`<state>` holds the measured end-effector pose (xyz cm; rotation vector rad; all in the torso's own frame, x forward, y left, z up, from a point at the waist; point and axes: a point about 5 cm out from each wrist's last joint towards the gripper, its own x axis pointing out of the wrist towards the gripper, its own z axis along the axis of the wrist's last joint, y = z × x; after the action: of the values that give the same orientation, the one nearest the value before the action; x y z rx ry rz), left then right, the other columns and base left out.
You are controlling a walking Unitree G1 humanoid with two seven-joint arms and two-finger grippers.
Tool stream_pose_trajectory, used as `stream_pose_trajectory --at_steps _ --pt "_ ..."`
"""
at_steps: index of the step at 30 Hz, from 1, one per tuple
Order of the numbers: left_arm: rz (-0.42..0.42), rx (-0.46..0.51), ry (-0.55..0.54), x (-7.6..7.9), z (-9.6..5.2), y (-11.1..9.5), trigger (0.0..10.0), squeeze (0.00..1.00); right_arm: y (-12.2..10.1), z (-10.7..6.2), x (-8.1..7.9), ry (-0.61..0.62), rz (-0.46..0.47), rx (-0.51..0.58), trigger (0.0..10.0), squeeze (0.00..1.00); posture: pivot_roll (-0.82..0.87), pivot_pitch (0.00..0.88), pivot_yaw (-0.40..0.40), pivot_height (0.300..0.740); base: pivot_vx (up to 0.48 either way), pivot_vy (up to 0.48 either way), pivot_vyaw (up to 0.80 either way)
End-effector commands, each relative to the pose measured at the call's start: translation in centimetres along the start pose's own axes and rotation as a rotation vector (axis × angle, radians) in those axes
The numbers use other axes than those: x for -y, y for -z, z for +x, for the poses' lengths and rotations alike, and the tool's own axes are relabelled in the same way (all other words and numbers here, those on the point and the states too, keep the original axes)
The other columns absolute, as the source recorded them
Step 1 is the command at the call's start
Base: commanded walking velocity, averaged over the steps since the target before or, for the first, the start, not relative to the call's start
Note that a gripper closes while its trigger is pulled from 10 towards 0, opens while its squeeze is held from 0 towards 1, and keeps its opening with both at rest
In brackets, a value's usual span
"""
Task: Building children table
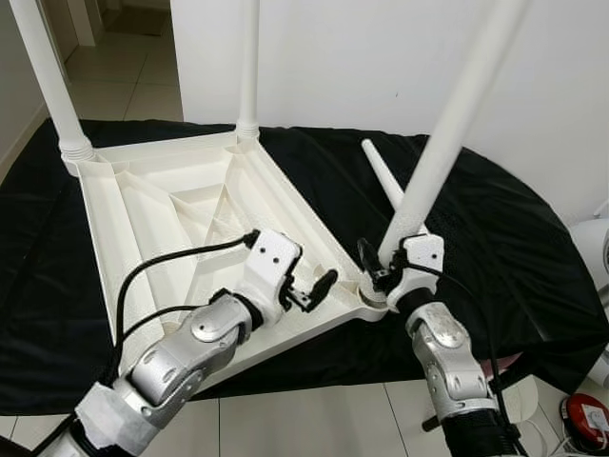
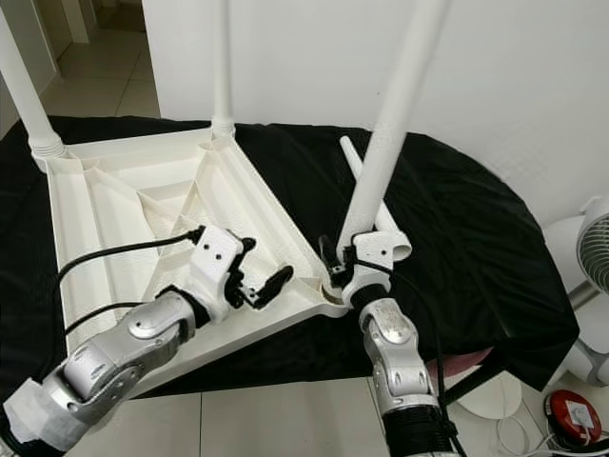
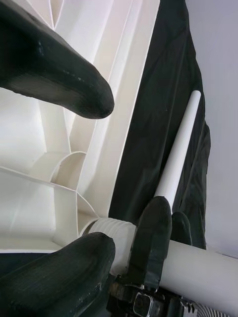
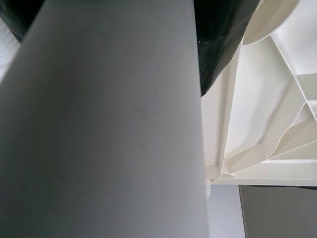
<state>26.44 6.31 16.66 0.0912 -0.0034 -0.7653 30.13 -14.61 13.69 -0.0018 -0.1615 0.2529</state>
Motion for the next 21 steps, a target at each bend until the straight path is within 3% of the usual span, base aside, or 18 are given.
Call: stream_pose_trajectory --at_steps 1,9,21 --pt "0.005 0.014 0.348 1.8 -0.4 -0.2 10.0 0.00 1.5 -0.9 0.3 0.002 0.009 -0.058 10.0 0.00 0.01 0.000 -0.095 0.740 0.000 0.000 0.00" --pt "0.014 0.019 0.334 1.6 -0.2 -0.4 10.0 0.00 3.1 -1.7 -0.8 -0.121 -0.052 -0.109 10.0 0.00 0.01 0.000 -0.094 0.740 0.000 0.000 0.00" --pt "0.025 0.019 0.334 1.3 -0.3 -0.7 10.0 0.00 4.1 -2.8 -0.5 -0.241 -0.098 -0.146 10.0 0.00 0.00 0.000 -0.062 0.740 0.000 0.000 0.00"
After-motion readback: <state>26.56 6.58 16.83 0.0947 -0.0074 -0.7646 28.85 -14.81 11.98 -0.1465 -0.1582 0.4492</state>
